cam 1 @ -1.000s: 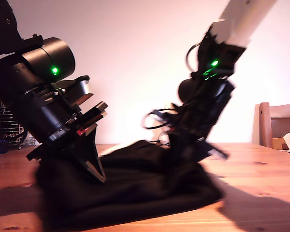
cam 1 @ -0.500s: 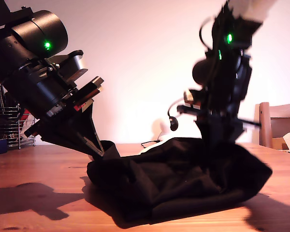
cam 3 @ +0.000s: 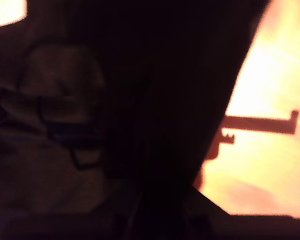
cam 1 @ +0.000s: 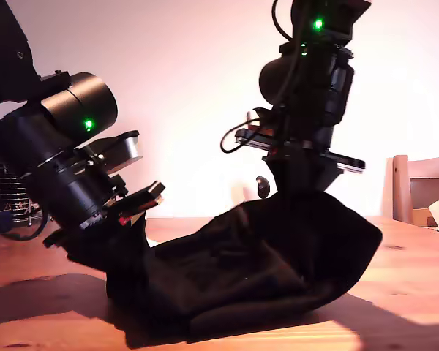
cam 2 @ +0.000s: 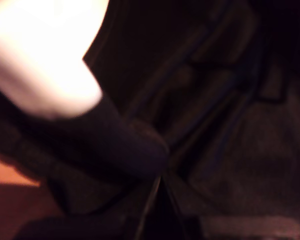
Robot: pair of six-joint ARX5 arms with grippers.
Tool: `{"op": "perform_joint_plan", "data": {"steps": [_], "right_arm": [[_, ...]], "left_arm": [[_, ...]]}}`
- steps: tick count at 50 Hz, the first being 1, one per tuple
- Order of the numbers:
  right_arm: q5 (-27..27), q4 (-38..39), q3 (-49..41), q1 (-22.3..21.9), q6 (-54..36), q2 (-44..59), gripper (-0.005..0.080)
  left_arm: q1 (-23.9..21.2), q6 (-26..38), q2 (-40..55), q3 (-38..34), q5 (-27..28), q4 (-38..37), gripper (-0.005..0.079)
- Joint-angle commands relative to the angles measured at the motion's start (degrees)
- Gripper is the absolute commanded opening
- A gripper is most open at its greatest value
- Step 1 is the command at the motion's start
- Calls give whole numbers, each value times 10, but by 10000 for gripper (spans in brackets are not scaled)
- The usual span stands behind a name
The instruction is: Fold the shorts in front of you. After folding it, place it to the left side.
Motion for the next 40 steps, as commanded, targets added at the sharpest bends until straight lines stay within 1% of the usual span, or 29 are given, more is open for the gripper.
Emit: {"op": "perform_joint_plan", "data": {"steps": [1, 9, 19, 30, 40], "right_arm": [[-6, -8, 20, 9, 1, -9, -11], [-11, -27, 63, 40, 7, -9, -11], [-63, -26, 104, 87, 37, -9, -11], [-76, -18, 105, 146, 66, -9, -11], [-89, 26, 105, 183, 76, -9, -11]], "left_arm": [[0, 4, 27, -3, -4, 6, -16], [-1, 4, 29, -3, -1, 12, -16], [-1, 5, 29, -3, 0, 19, -16], [3, 4, 29, -3, 0, 27, -17], [5, 5, 29, -3, 3, 28, -16]]}}
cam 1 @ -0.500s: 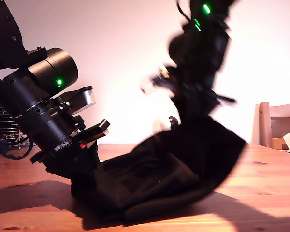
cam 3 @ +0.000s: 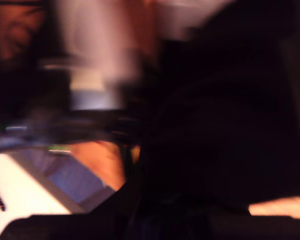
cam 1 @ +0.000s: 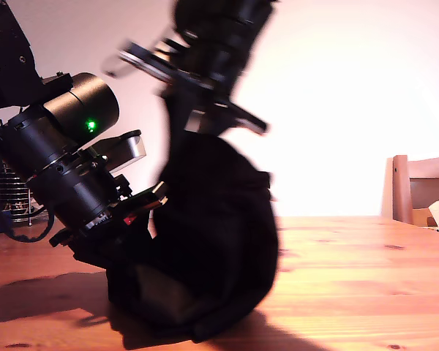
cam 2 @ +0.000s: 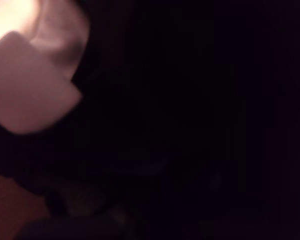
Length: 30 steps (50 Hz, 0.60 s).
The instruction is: Fold the shorts in front of you. After folding it, place it to the left side.
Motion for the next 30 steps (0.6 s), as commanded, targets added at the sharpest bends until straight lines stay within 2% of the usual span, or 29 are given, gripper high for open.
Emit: {"op": "perform_joint_plan", "data": {"steps": [1, 13, 24, 30], "right_arm": [[-12, 16, -1, 13, 2, -9, -11], [-10, 32, -3, 28, 9, -8, -11], [7, 30, -4, 30, -7, 7, -11], [7, 30, -4, 30, -11, 13, -11]], "left_arm": [[2, 4, 21, -3, 3, 3, -17], [2, 4, 21, -3, 18, 0, -16], [21, 2, 1, -3, 102, -12, -16], [33, 6, -27, -3, 118, -33, -16]]}}
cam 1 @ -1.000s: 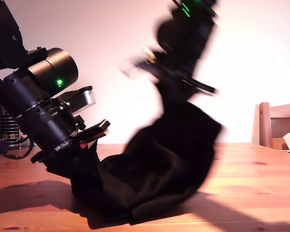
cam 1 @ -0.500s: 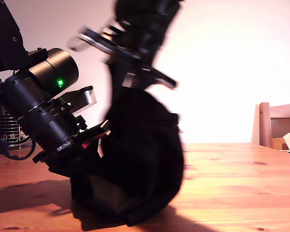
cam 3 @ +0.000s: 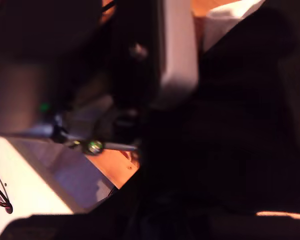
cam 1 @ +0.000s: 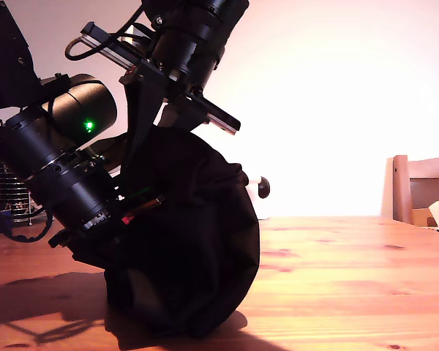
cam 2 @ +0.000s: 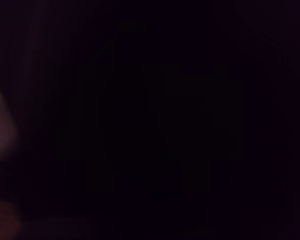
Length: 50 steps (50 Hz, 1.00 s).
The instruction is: Fold the shorts in front of you. After folding it, place it to the left side.
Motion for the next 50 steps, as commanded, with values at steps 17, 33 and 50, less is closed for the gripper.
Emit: {"op": "perform_joint_plan", "data": {"steps": [17, 33, 50], "right_arm": [[-8, 2, -4, 7, -14, 13, -11], [-8, -6, -4, 10, -18, 13, -11], [11, -2, -4, 35, -27, 19, -11]], "left_arm": [[57, 53, -65, -3, 30, -69, -16], [106, 57, -73, -3, 120, -125, -16], [211, 5, -205, -3, 20, -159, -19]]}}
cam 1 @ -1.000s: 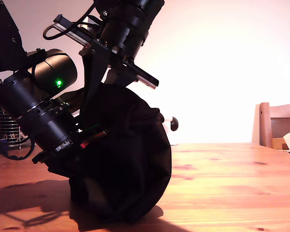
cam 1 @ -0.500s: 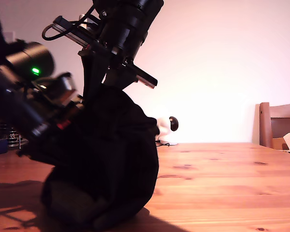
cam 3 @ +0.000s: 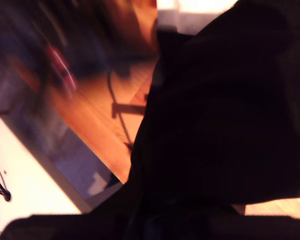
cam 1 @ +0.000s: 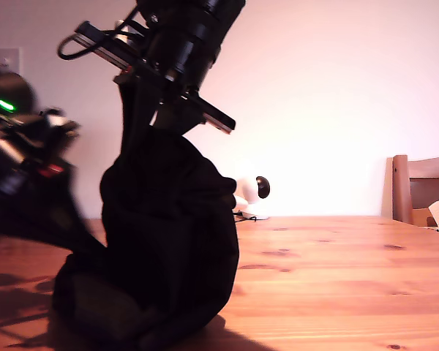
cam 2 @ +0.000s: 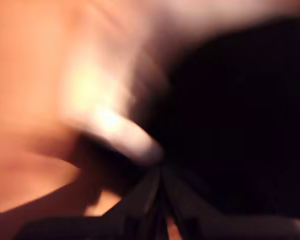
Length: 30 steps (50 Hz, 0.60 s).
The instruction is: Fold the shorts in front of you. After folding it, place it to the left side.
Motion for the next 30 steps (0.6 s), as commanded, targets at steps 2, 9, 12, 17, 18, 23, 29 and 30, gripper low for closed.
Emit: {"op": "perform_joint_plan", "data": {"steps": [2, 9, 12, 17, 18, 23, 29, 30], "right_arm": [[12, 8, -4, 18, -4, 23, -11], [62, 12, -4, 38, -5, 48, -11], [81, 10, -4, 47, -5, 62, -11], [97, 14, -4, 58, -8, 83, -11], [104, 17, -4, 64, -8, 86, -11], [114, 26, -4, 78, -7, 103, -11], [117, 29, -4, 93, -8, 114, -11], [120, 31, -4, 96, -9, 116, -11]], "left_arm": [[19, -6, -60, -3, -7, 1, -19], [45, -6, -125, -3, -9, -15, -19], [50, -6, -149, -3, -9, -24, -19], [53, -5, -171, -3, -9, -42, -19], [53, -5, -174, -3, -9, -45, -19], [53, -5, -179, -3, -10, -61, -19], [53, -3, -178, -3, -10, -69, -19], [53, -3, -178, -3, -9, -69, -19]]}}
